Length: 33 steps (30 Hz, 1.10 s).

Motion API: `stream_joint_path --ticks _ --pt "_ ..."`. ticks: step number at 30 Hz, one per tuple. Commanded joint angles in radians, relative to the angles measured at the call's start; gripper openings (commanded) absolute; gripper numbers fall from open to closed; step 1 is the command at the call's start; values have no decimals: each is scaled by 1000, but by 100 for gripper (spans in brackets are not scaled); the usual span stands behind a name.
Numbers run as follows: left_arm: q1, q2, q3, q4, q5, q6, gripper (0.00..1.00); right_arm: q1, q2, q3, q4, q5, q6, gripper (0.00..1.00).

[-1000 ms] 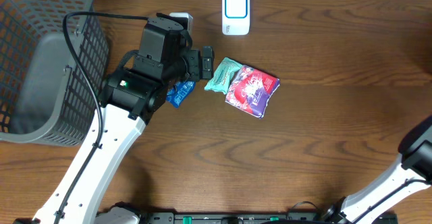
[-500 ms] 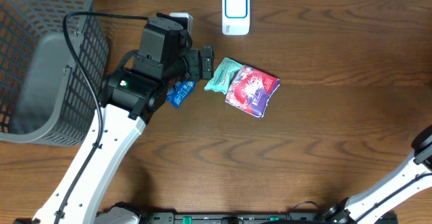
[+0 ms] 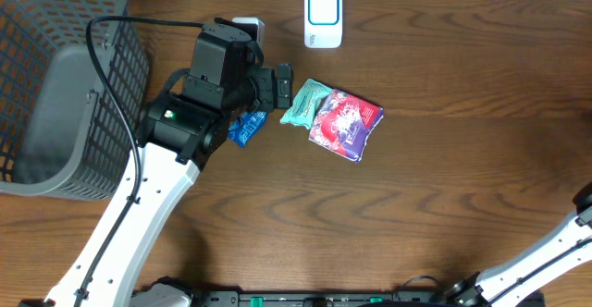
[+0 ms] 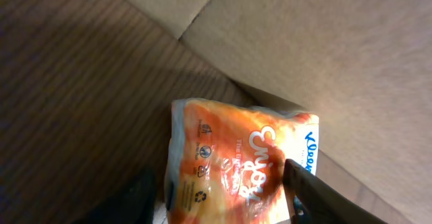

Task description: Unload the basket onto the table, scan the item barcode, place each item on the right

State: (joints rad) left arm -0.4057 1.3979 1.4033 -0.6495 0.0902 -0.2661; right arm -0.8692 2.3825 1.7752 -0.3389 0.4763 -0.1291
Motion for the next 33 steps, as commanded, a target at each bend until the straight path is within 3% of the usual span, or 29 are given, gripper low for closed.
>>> stream_joint_path --ticks 1,4,6,13,16,29,30,33 --pt "3 3 19 -2 -13 -5 98 -15 11 -6 -2 -84 -1 45" --pt "3 3 19 -2 -13 -5 98 -13 11 -6 -3 -93 20 25" --pt "3 3 19 -2 -13 -5 98 -6 11 -6 -5 -94 52 17" --pt "3 3 19 -2 -13 -5 98 53 11 -4 5 -159 139 13" --pt "3 3 19 -2 -13 -5 98 93 11 1 14 -179 187 1" --pt "3 3 19 -2 -13 -5 98 233 11 18 60 -167 251 1" --pt "3 3 19 -2 -13 -5 98 233 11 18 60 -163 257 6" --pt "3 3 19 -2 -13 -5 98 233 10 18 53 -164 259 41"
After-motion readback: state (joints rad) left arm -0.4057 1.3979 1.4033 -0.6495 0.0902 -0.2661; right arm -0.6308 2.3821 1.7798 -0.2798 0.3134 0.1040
